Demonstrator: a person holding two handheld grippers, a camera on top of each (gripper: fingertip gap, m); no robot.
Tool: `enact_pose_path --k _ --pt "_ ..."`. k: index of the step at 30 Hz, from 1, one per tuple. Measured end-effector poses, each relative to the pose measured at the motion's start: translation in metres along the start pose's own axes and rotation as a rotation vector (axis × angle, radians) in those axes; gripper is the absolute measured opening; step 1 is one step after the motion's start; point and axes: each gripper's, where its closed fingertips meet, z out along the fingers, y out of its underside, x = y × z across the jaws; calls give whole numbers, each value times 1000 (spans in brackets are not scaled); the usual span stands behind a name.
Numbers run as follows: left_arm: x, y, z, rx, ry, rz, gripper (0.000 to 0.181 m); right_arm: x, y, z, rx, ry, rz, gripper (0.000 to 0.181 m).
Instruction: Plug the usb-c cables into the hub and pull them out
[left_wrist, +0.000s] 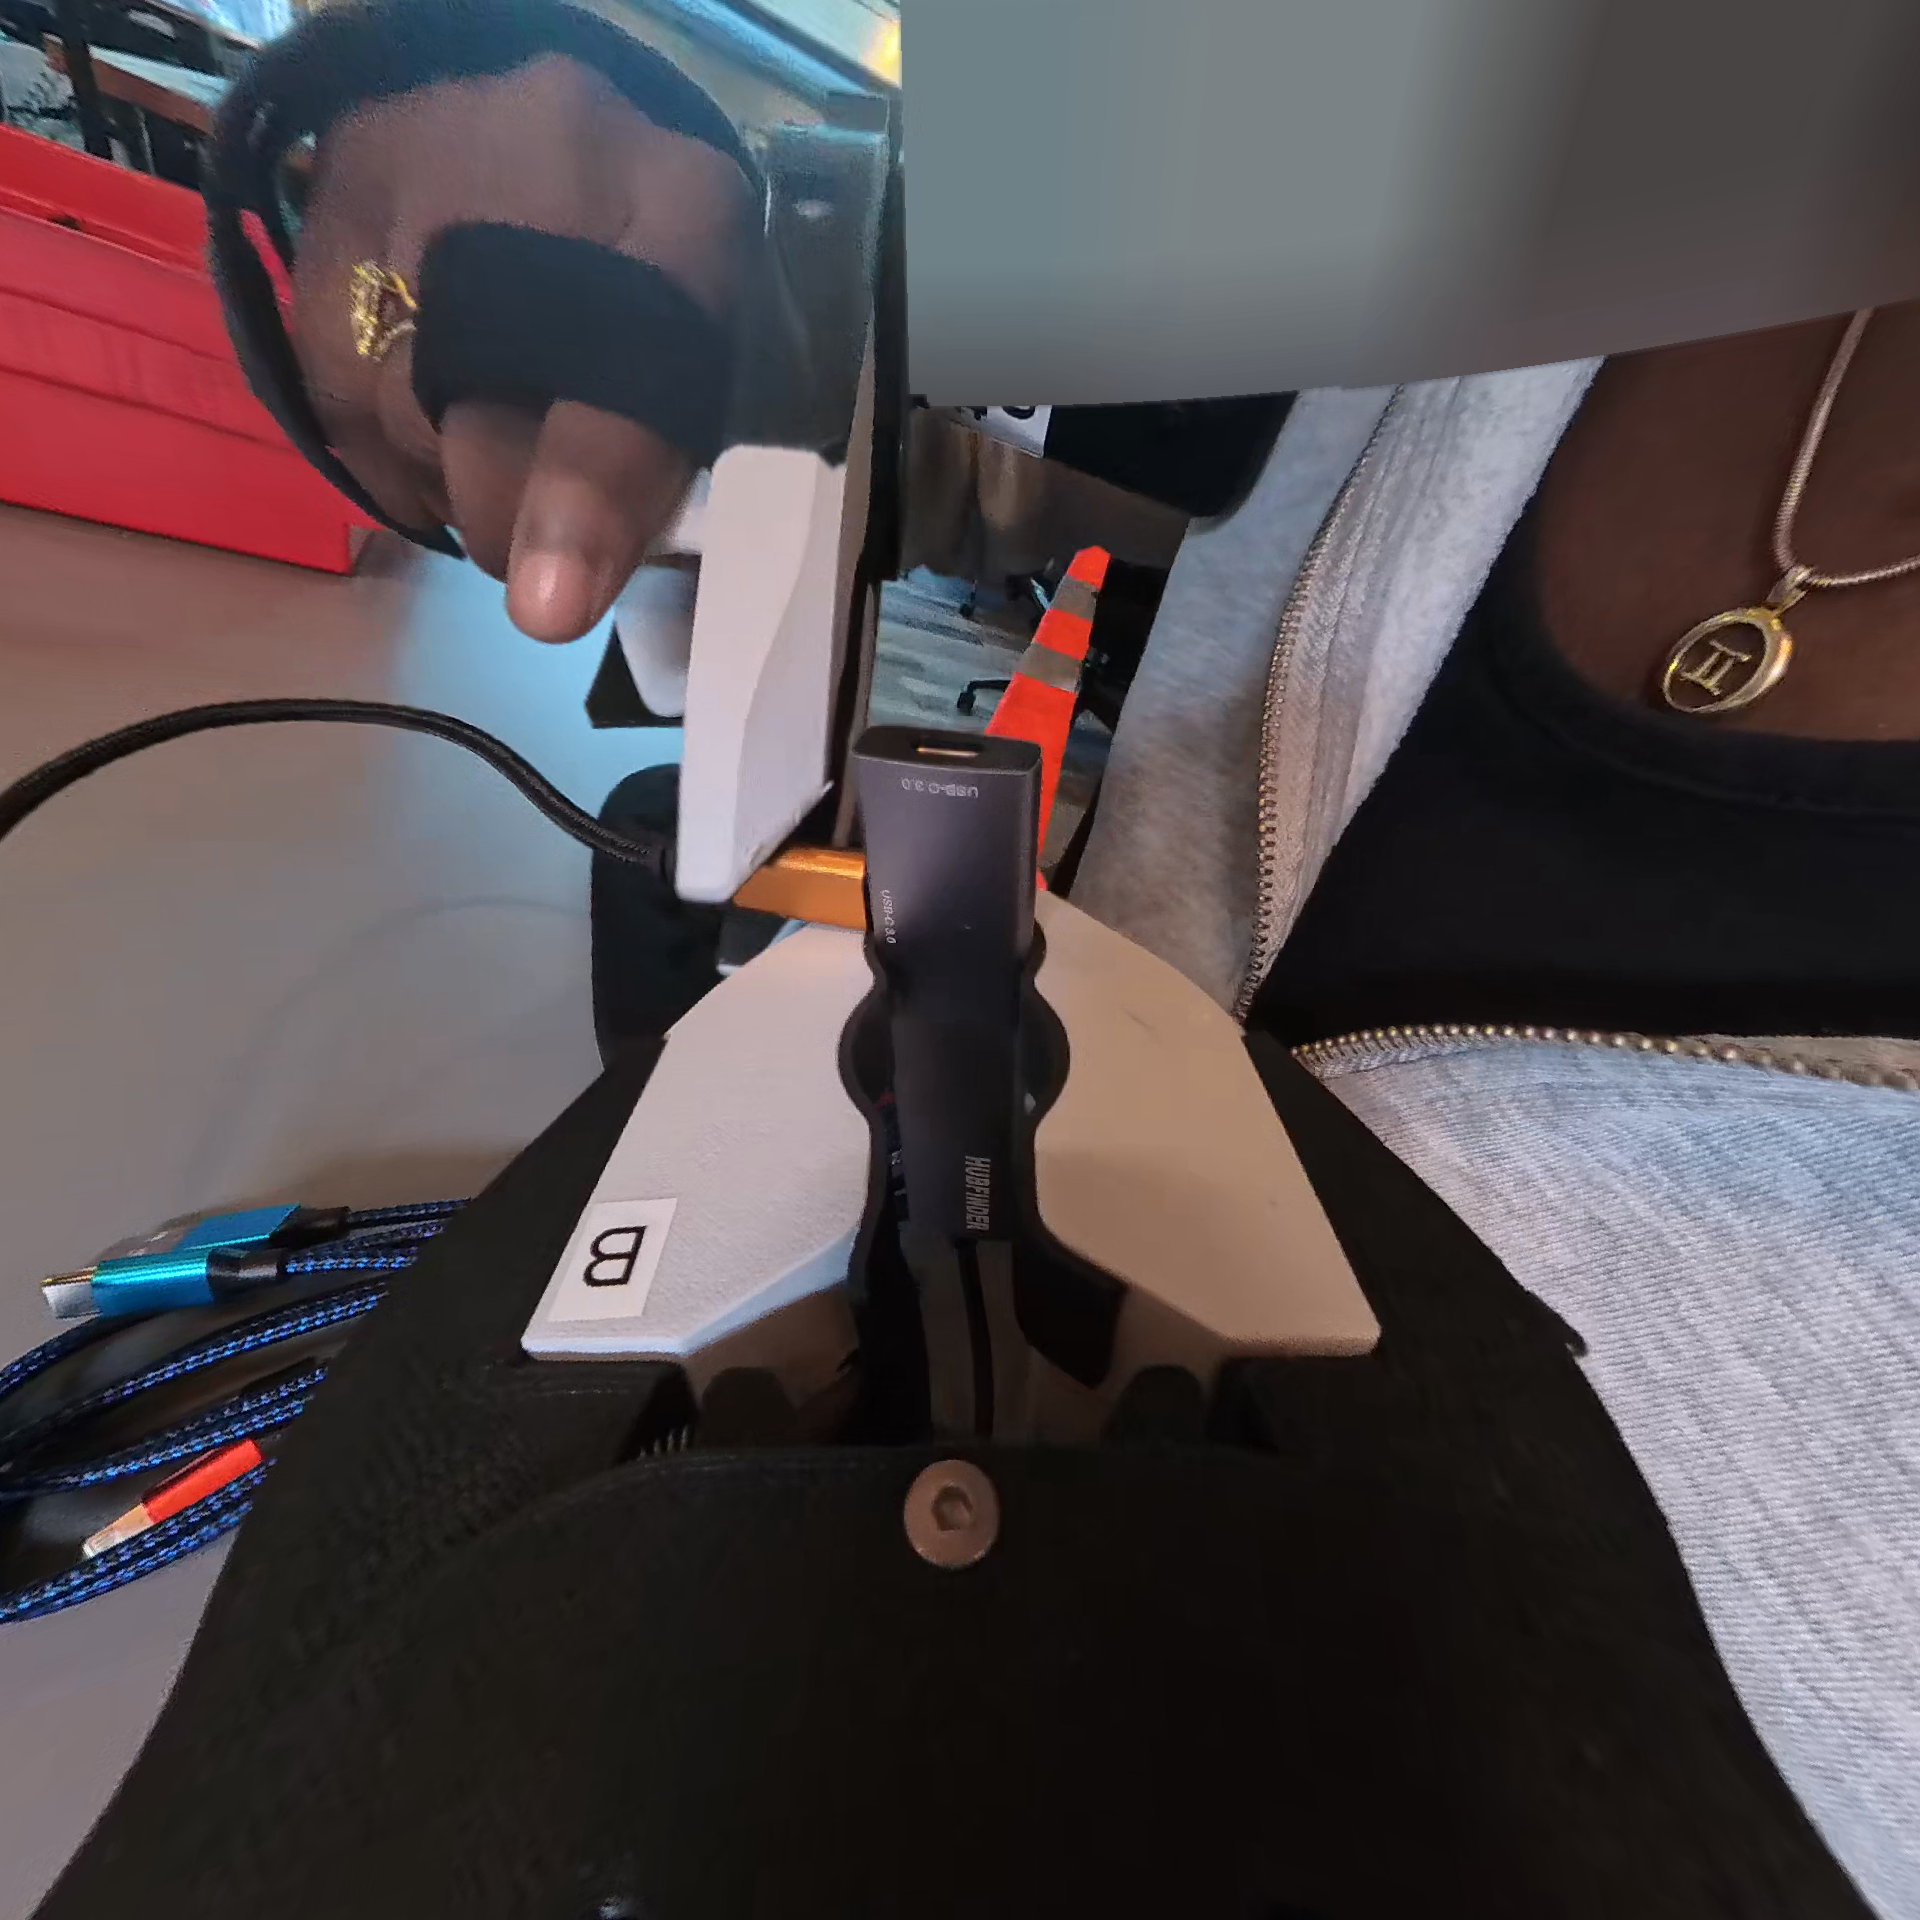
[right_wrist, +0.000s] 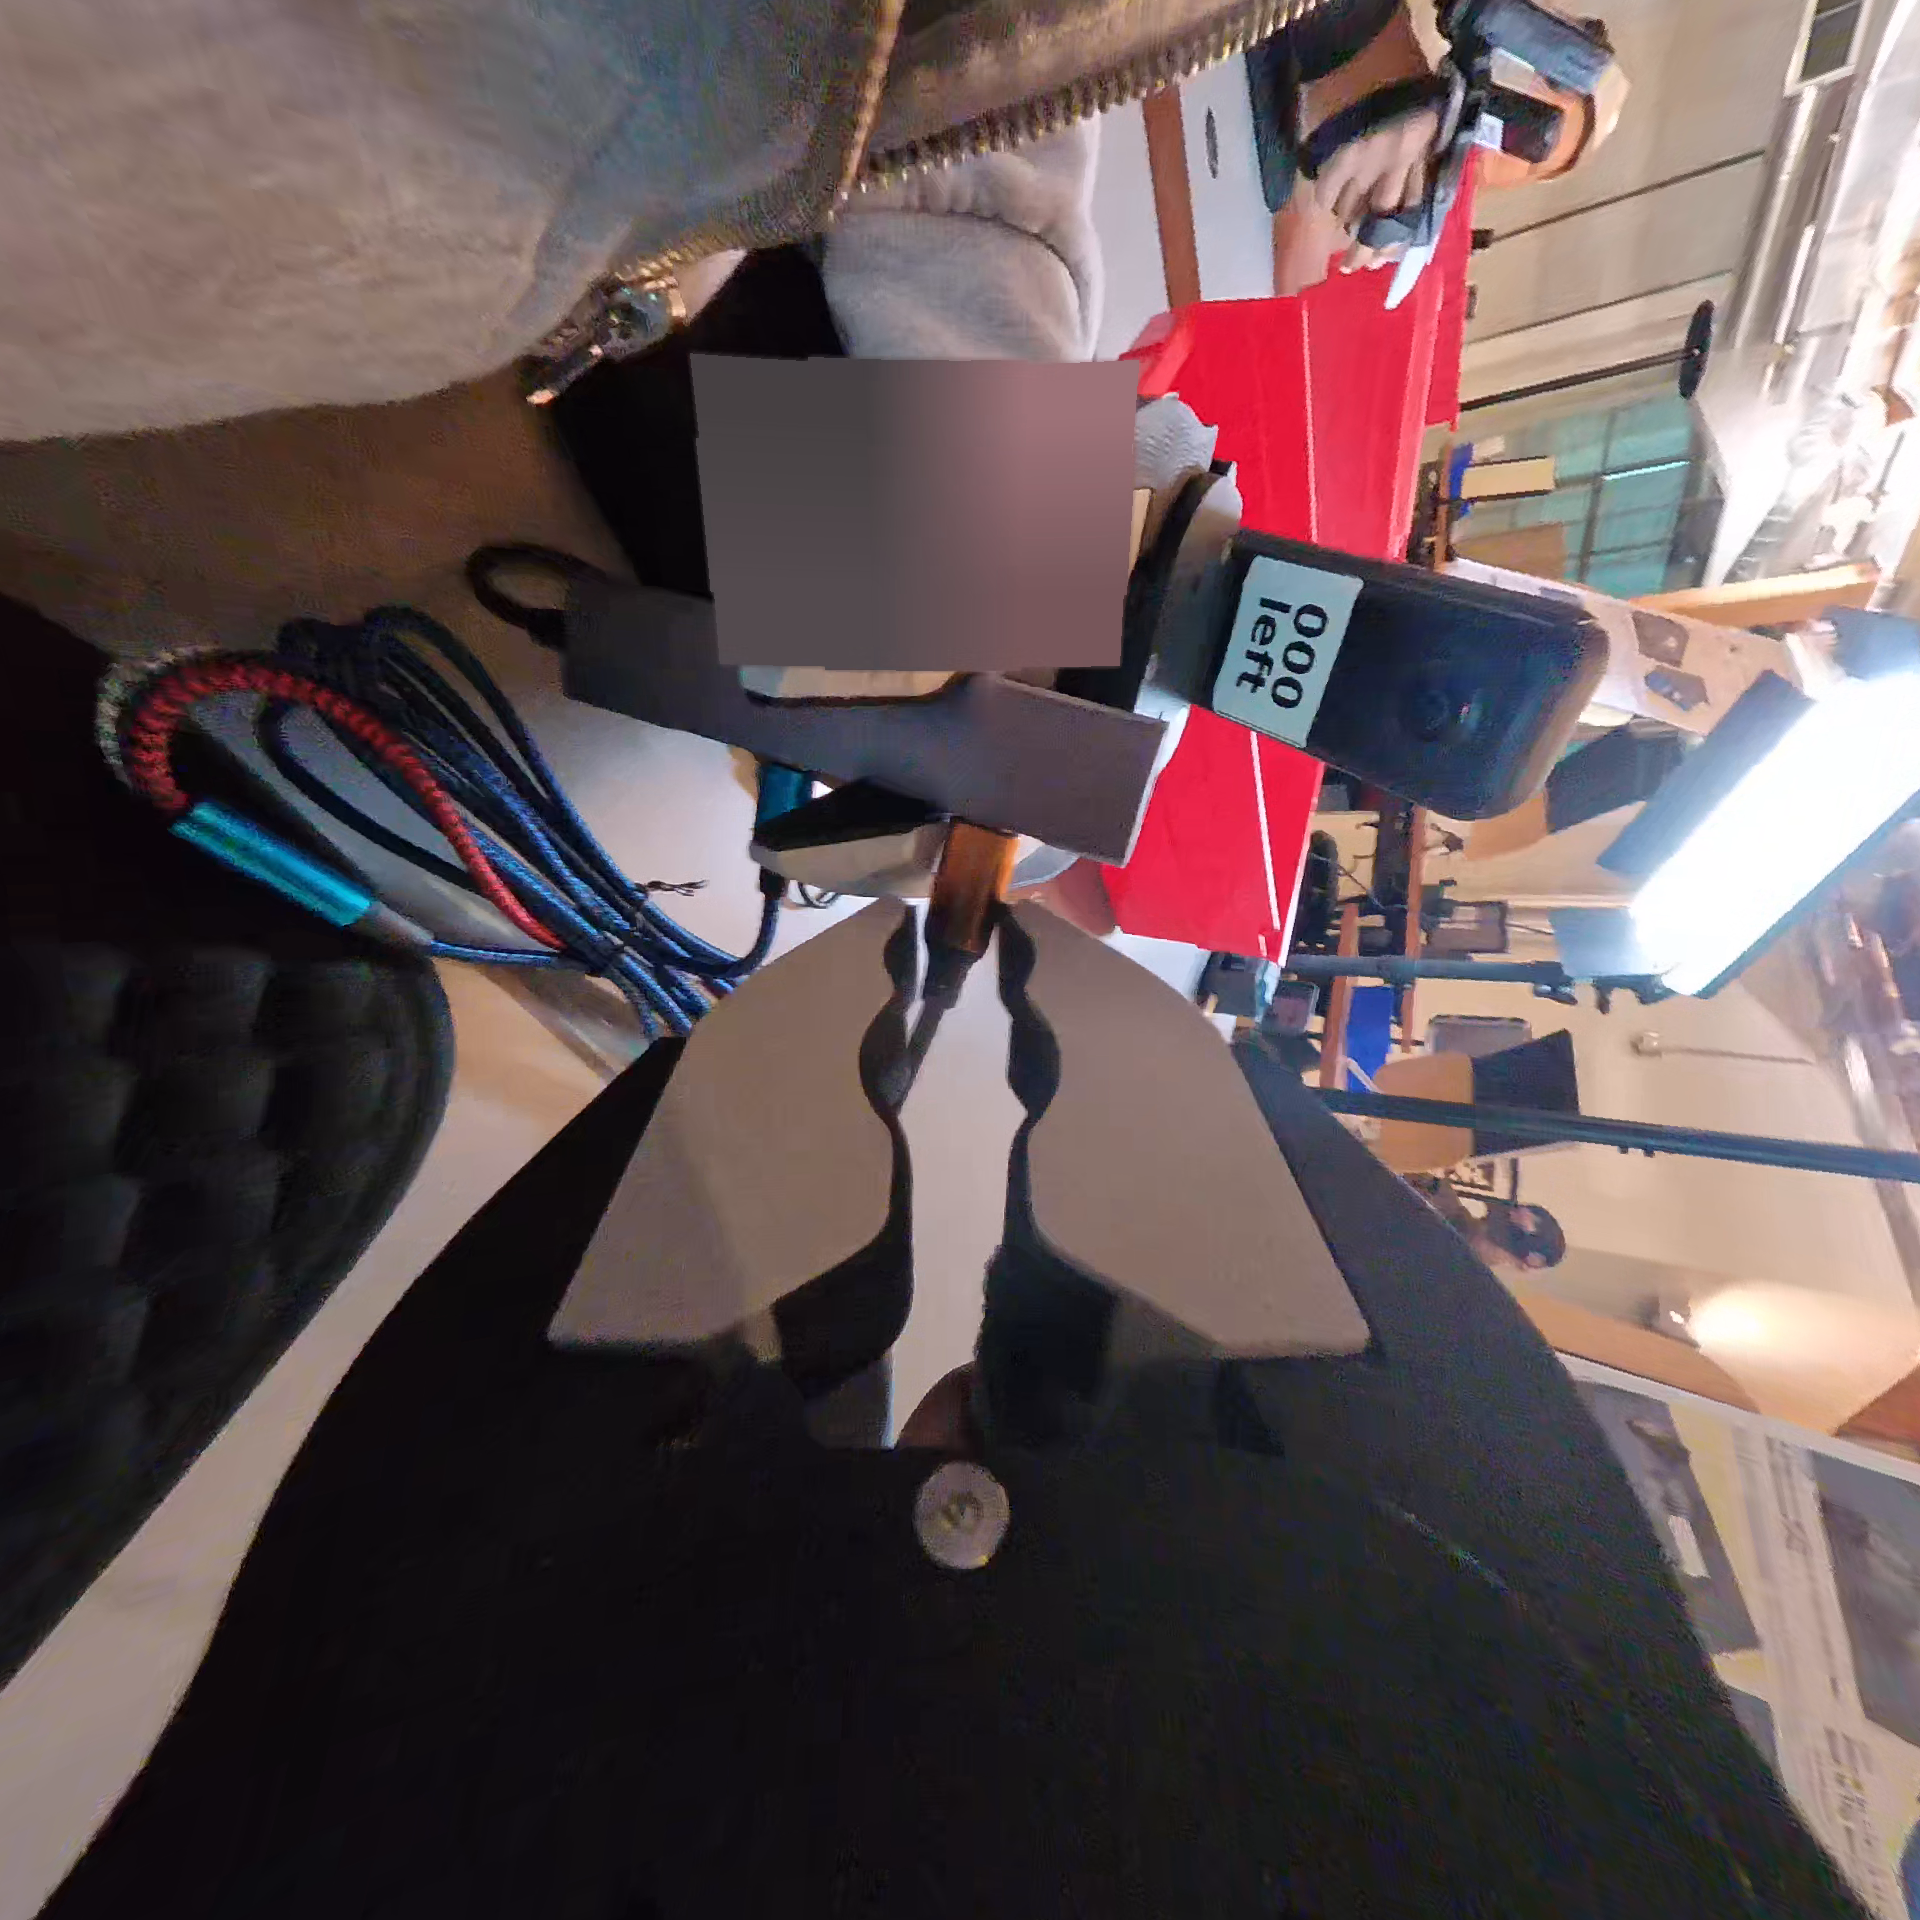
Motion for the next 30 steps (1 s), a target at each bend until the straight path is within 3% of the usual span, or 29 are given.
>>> enact_pose_path --k 16,22,30 --pt "-18 7 3 -41 -110 -63 19 7 3 -8 -18 338 -32 16" --pt "-7 12 7 -87 -24 -56 20 3 5 -1 -46 256 -92 16" --pt "-18 16 8 -111 -189 63 19 3 11 5 -61 352 45 13"
